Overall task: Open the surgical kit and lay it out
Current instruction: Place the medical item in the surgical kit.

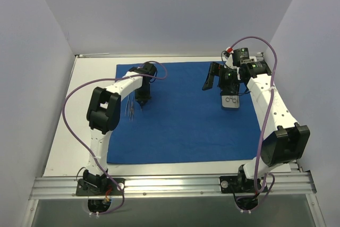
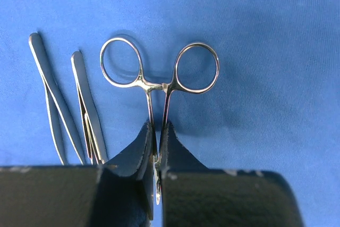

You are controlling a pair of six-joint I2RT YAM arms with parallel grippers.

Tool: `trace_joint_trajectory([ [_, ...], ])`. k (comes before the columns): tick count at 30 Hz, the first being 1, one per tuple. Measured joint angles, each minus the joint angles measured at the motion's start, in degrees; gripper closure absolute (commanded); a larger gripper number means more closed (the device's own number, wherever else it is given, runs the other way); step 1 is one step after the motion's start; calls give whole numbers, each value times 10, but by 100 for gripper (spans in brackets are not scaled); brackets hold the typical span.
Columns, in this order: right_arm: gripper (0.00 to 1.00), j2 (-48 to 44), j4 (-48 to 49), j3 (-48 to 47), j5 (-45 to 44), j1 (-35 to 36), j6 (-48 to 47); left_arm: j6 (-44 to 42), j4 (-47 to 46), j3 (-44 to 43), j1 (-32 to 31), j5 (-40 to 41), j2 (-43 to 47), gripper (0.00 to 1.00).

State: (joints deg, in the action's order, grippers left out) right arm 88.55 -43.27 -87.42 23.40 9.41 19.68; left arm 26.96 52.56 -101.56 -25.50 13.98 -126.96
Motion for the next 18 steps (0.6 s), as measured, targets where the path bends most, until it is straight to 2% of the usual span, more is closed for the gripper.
trace_joint_trajectory([
  [9,0,0,6,3,0,0,0,-4,9,-12,-2,1,-9,97],
  [15,0,0,7,5,0,0,0,-3,9,-12,0,-5,-9,80],
  [18,0,0,9,6,0,0,0,-2,9,-12,1,-8,-9,78],
])
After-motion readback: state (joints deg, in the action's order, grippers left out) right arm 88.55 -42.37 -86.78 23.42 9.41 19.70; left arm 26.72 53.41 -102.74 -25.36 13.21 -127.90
